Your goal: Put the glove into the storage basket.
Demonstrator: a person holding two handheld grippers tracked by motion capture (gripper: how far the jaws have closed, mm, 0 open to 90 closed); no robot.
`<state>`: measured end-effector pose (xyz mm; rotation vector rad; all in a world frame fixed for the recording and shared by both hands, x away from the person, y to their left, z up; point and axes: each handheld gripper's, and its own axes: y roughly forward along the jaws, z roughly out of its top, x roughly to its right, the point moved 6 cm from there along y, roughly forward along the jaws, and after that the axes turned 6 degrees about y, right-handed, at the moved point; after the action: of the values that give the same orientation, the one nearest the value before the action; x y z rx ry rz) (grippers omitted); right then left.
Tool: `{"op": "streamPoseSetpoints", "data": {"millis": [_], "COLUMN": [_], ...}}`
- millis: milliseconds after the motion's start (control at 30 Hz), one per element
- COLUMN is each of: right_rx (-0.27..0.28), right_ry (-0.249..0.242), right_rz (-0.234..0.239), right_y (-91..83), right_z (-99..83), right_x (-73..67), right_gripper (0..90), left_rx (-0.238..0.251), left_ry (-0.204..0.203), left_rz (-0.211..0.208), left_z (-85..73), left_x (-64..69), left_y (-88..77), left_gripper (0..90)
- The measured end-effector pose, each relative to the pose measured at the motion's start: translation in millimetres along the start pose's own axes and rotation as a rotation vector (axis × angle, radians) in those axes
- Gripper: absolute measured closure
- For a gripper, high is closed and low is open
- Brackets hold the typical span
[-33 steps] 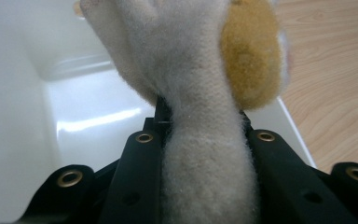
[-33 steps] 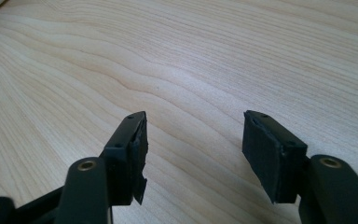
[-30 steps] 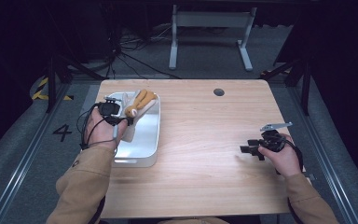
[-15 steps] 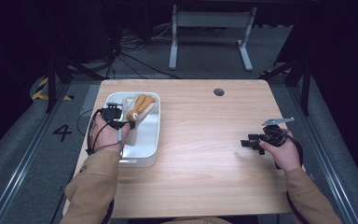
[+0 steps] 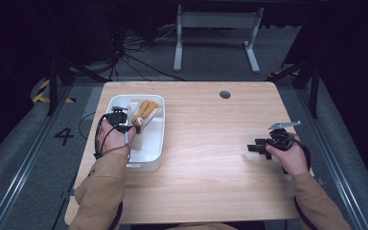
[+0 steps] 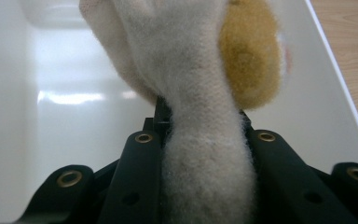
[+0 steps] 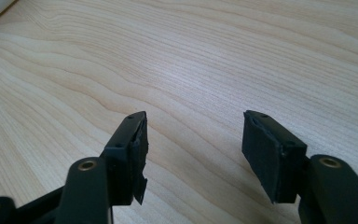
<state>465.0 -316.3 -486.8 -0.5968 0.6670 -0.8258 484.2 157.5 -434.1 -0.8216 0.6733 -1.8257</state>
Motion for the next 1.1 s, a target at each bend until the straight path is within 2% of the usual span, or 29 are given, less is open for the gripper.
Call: {"op": "streamPoseSetpoints", "data": {"millis": [67, 233, 400, 667, 733, 1000, 1100], "right_rx": [-0.001, -0.01, -0.012, -0.01, -0.011, -0.009, -0.007], "right_ry": [0.0, -0.002, 0.001, 0.004, 0.004, -0.003, -0.004], "right_rz": [-0.001, -0.001, -0.003, -0.008, -0.005, -0.002, -0.002], "right_y": [0.4, 1.7, 1.4, 0.3, 0.5, 0.3, -0.2], "right_z": [-0.5, -1.8, -3.2, -5.5, -6.0, -6.3, -6.0], "right_x": [0.5, 0.0, 0.8, 2.3, 2.2, 1.3, 1.6], "right_gripper": [41.3, 41.3, 41.2, 41.2, 41.2, 41.0, 40.9], "left_rx": [0.014, 0.013, -0.004, -0.045, -0.043, -0.074, -0.101], "left_ry": [0.003, 0.002, -0.018, -0.03, -0.06, -0.077, -0.089], "left_rz": [0.002, 0.01, 0.021, 0.026, 0.017, 0.051, 0.053], "left_z": [3.1, 6.2, 1.1, -0.5, -1.9, -6.5, -10.4], "left_x": [0.4, -0.5, -5.9, -6.2, -5.8, -8.6, -10.1], "left_y": [-0.6, 5.5, 17.2, 27.6, 30.8, 37.0, 41.0], "left_gripper": [74.5, 74.3, 74.2, 74.0, 73.8, 73.1, 72.6]}}
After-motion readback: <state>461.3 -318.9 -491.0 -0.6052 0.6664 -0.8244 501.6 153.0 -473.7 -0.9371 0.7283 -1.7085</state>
